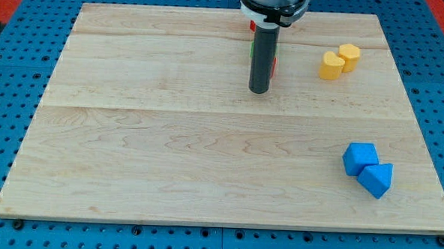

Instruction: Move your arm towards the blue cube and blue triangle

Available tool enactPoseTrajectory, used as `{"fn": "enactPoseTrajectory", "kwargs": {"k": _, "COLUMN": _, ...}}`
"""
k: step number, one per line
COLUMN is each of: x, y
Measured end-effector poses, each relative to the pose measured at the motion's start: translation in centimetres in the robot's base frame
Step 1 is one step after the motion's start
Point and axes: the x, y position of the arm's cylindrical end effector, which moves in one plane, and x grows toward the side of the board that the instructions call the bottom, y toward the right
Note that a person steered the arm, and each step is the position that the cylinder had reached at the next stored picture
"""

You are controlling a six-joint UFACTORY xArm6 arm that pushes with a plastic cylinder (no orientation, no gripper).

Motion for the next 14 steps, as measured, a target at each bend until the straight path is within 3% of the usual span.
{"fn": "enactPoseTrajectory", "kwargs": {"k": 1, "x": 0.0, "y": -2.6}}
{"fn": "enactPoseTrajectory", "kwargs": {"k": 3, "x": -0.6, "y": -14.2}}
{"fn": "enactPoseTrajectory", "kwargs": {"k": 5, "x": -9.7, "y": -23.6}}
{"fn": "enactPoseTrajectory", "kwargs": {"k": 7, "x": -10.8, "y": -25.7}}
{"fn": "enactPoseTrajectory", "kwargs": {"k": 8, "x": -8.8, "y": -25.4}}
{"fn": "enactPoseTrajectory", "kwargs": {"k": 9, "x": -2.3, "y": -22.1}}
{"fn": "enactPoseTrajectory", "kwargs": {"k": 10, "x": 3.7, "y": -14.9}}
{"fn": "enactPoseTrajectory", "kwargs": {"k": 11, "x": 6.5, "y": -11.3}}
{"fn": "enactPoseTrajectory", "kwargs": {"k": 12, "x": 8.1, "y": -8.3}}
{"fn": "enactPoseTrajectory", "kwargs": {"k": 14, "x": 8.5, "y": 3.1}}
